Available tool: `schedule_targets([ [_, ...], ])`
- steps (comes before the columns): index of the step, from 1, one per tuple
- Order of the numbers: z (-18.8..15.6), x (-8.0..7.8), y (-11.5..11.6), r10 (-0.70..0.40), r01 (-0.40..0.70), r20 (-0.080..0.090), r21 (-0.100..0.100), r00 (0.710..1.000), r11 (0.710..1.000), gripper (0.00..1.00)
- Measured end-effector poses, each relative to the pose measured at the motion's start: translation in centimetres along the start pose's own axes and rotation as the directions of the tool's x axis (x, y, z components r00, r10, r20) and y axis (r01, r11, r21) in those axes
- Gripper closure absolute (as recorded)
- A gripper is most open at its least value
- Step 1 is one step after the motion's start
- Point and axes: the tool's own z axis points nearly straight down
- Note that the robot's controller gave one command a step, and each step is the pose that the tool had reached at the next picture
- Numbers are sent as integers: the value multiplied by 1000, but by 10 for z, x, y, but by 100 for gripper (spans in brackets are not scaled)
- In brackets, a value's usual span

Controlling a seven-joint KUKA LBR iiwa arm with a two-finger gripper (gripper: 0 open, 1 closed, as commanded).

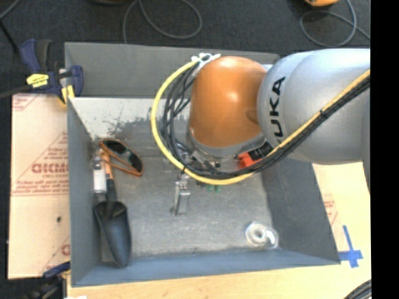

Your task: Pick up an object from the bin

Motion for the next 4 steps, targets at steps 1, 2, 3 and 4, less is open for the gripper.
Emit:
schedule_targets([
  [1,-5,-2,-1,4,-4,8,-1,1000,1000,0],
  [2,41,-28,13,91,-91,10,-3,996,996,0],
  [3,61,-75,18,44,-44,8,-1,999,999,0],
  [4,93,-106,46,188,-188,17,-7,982,982,0],
])
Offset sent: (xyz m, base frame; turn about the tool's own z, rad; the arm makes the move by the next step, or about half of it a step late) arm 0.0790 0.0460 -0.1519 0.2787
